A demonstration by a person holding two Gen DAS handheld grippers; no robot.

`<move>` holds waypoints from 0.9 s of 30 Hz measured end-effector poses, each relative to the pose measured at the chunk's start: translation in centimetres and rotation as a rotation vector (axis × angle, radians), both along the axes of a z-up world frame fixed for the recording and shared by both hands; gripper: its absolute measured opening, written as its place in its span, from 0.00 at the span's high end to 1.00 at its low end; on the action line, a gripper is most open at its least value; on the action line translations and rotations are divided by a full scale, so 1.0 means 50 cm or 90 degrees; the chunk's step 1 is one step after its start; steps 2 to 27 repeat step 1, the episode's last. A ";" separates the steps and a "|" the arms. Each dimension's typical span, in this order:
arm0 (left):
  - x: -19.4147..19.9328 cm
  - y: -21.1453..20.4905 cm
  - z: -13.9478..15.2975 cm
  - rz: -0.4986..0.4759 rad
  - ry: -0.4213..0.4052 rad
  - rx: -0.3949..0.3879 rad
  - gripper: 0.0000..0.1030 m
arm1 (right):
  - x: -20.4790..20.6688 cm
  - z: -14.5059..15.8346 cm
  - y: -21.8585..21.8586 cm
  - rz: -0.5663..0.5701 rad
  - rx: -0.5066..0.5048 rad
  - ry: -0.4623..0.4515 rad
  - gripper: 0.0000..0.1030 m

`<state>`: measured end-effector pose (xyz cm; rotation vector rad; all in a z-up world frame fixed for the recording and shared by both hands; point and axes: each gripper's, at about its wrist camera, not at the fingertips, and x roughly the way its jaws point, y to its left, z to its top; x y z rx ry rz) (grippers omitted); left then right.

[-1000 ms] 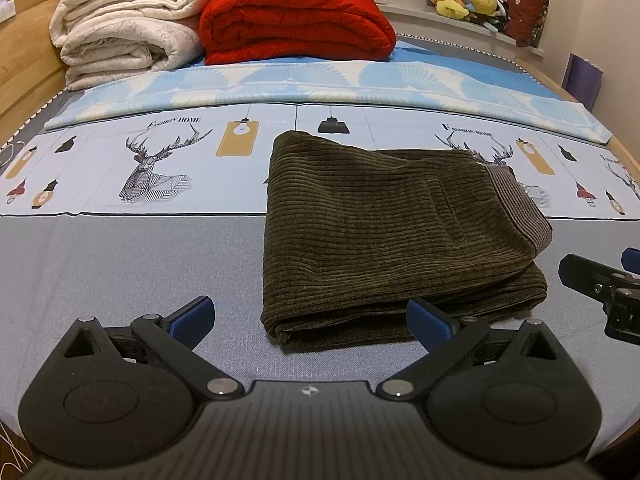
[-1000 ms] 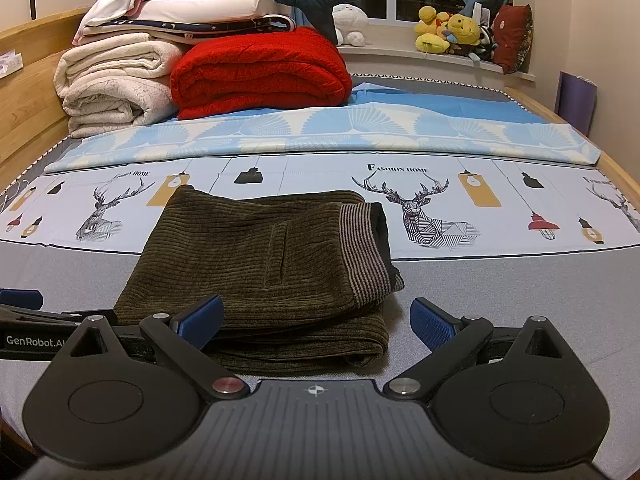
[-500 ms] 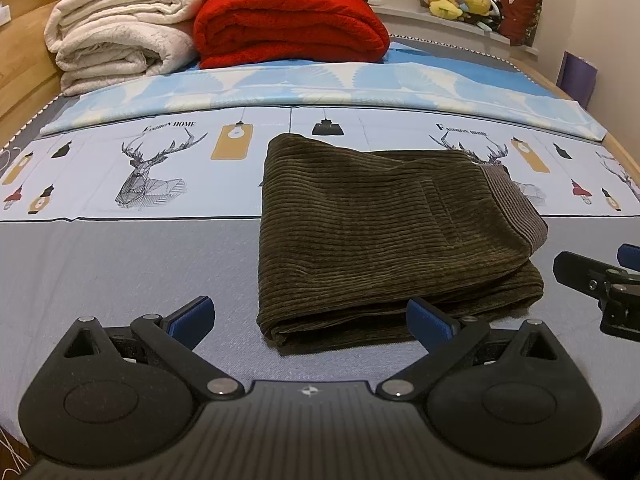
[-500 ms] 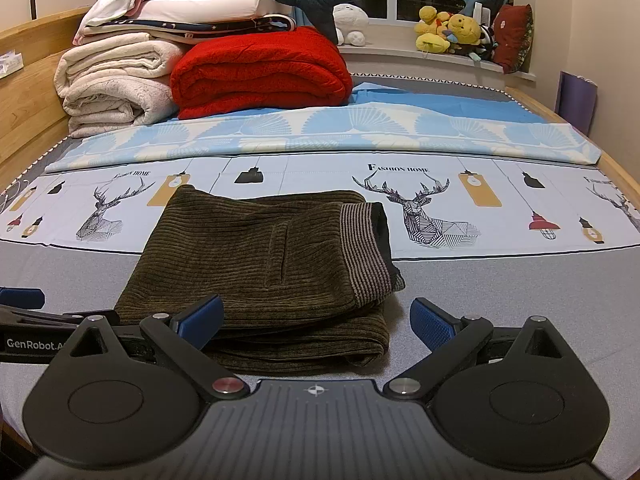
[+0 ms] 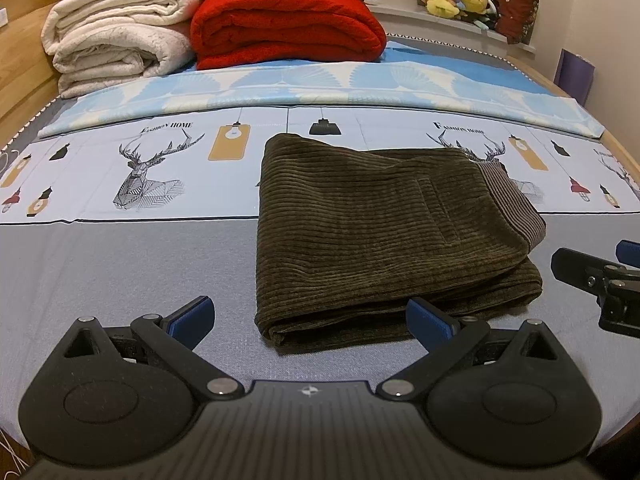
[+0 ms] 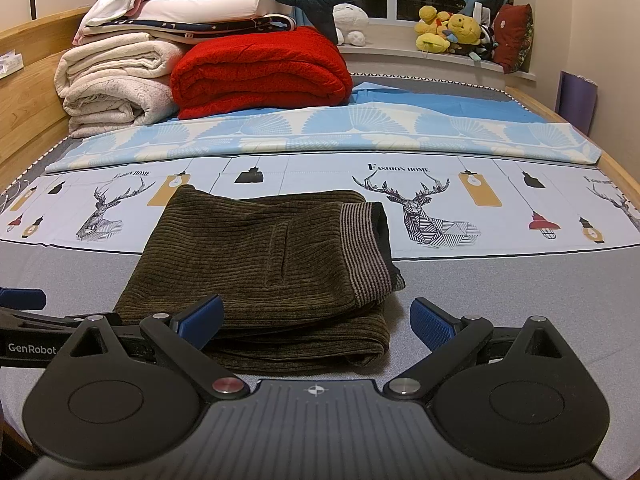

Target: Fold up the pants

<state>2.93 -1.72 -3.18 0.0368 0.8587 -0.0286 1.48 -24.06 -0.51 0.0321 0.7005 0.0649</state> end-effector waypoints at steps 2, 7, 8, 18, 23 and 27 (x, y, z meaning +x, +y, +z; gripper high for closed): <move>0.001 -0.001 -0.001 0.000 0.000 0.000 0.01 | 0.000 0.000 0.000 0.000 0.000 0.000 0.04; 0.001 -0.001 -0.001 0.000 0.000 0.000 0.01 | 0.000 0.000 0.000 0.000 0.000 0.000 0.04; 0.001 -0.001 -0.001 0.000 0.000 0.000 0.01 | 0.000 0.000 0.000 0.000 0.000 0.000 0.04; 0.001 -0.001 -0.001 0.000 0.000 0.000 0.01 | 0.000 0.000 0.000 0.000 0.000 0.000 0.04; 0.001 -0.001 -0.001 0.000 0.000 0.000 0.01 | 0.000 0.000 0.000 0.000 0.000 0.000 0.04; 0.001 -0.001 -0.001 0.000 0.000 0.000 0.01 | 0.000 0.000 0.000 0.000 0.000 0.000 0.04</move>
